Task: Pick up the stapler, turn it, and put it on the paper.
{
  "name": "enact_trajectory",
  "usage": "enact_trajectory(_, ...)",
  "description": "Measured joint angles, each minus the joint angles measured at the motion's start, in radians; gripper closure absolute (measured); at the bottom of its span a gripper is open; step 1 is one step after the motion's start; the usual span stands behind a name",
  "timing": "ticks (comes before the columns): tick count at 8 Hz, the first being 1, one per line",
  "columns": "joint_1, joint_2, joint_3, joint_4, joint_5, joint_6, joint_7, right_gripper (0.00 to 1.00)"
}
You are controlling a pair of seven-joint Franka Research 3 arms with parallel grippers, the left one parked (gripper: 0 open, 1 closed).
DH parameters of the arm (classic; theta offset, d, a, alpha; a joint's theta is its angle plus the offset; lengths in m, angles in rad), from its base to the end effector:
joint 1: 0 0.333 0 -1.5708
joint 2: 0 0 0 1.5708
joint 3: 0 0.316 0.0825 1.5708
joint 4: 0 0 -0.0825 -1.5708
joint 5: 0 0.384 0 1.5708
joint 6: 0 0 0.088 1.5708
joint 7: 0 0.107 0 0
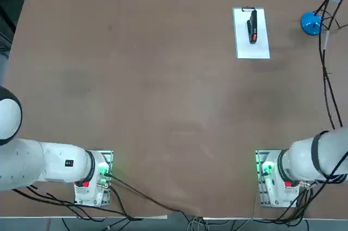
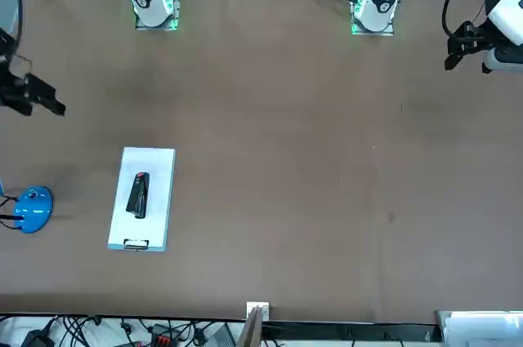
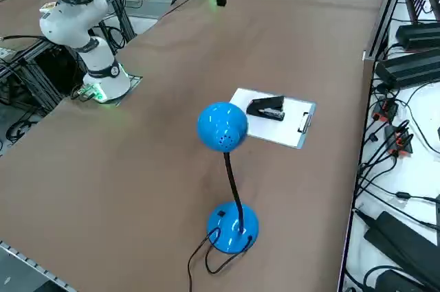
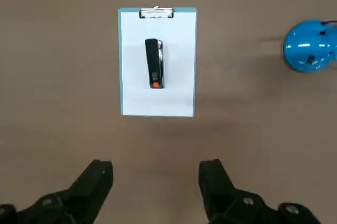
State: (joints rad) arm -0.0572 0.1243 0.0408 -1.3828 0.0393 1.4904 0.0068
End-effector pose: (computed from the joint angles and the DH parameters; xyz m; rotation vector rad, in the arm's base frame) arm 0.5851 -0.0068 0.6348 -3.0970 0.0320 0.0254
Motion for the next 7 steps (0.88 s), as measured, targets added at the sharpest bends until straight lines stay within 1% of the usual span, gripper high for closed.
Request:
enact_trajectory(2,0.013,-0.085,-0.007,-0.105,0.000,0.003,0.004,0.00)
enact_trajectory(4,0.024,-0.145,-0.037,-0.177,0.000,0.006,-0.039,0.00)
enact_trajectory(5,0.025,-0.159,-0.052,-0.196,-0.013,0.010,-0.062,0.00)
enact_trajectory(7,0.046,-0.162,-0.060,-0.215,-0.058,0.024,-0.072,0.00)
